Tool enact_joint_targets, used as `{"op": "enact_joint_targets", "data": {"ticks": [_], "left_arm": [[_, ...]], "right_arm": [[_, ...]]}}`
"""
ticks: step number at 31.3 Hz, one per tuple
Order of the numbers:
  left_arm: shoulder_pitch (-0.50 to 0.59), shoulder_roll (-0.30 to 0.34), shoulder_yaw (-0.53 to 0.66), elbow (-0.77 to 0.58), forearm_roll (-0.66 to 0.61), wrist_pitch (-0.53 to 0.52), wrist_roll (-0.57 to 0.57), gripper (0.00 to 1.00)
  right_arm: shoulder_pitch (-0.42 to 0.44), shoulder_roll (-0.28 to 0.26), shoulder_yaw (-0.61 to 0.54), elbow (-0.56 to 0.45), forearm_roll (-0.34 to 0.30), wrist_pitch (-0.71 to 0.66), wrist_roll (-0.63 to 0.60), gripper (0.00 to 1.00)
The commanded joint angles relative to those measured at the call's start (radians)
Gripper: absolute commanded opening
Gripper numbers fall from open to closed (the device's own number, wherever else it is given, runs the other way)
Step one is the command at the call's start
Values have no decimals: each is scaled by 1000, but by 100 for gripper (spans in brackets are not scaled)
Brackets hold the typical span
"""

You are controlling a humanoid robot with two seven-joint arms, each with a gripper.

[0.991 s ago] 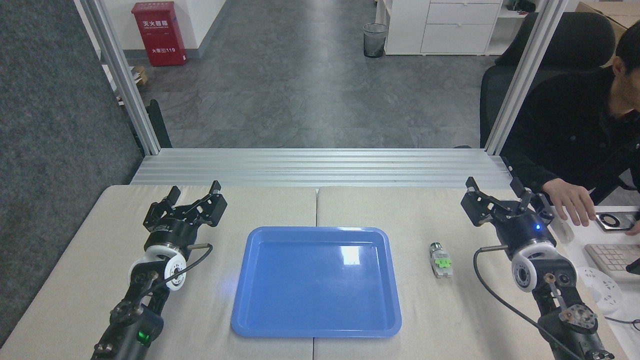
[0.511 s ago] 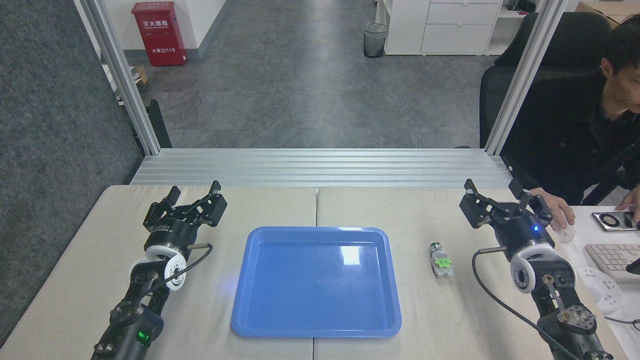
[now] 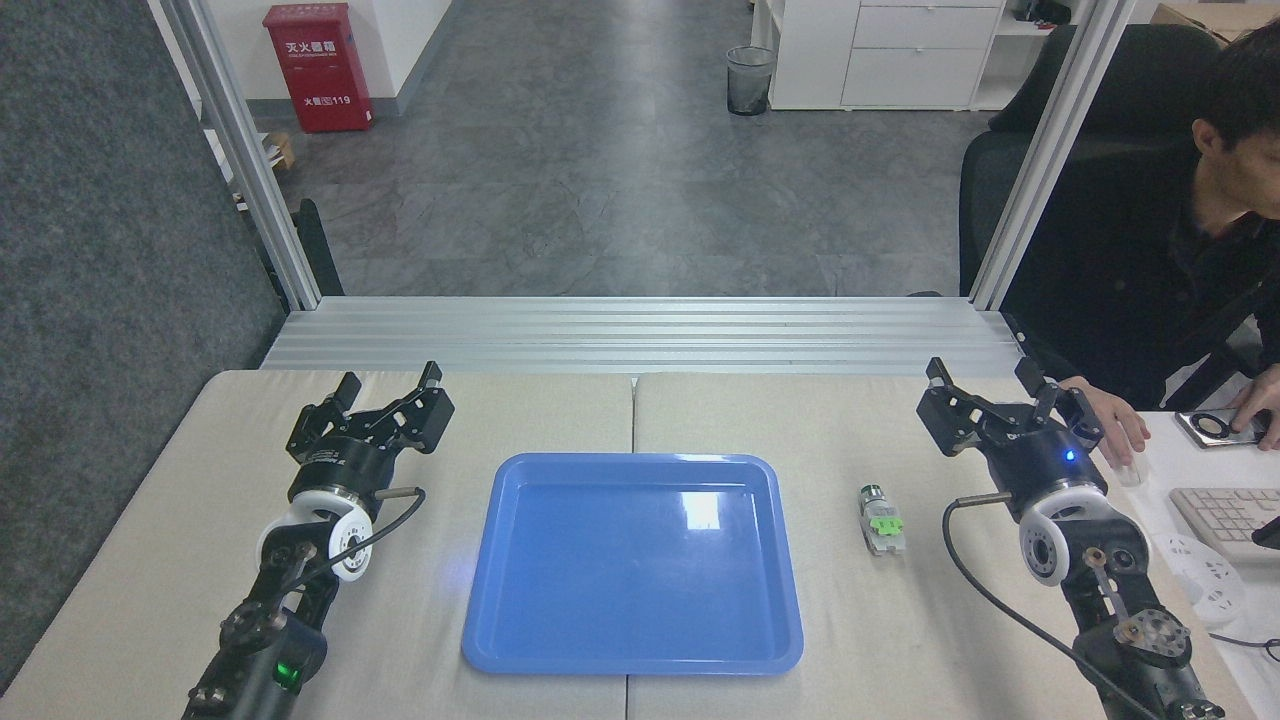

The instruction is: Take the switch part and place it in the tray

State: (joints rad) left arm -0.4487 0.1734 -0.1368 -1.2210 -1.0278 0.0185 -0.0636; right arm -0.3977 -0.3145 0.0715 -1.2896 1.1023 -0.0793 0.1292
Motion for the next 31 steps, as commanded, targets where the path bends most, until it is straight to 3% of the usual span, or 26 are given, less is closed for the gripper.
{"op": "enact_joint_targets", "data": {"ticks": [1,31], "left_arm": [[-1,0,-1,0,0,0,1,100],[-1,0,0,0,0,0,1,100]], "right_arm": [[-1,12,19,1,2,9,0,100],[5,0,24,12,4,9,1,100]]}}
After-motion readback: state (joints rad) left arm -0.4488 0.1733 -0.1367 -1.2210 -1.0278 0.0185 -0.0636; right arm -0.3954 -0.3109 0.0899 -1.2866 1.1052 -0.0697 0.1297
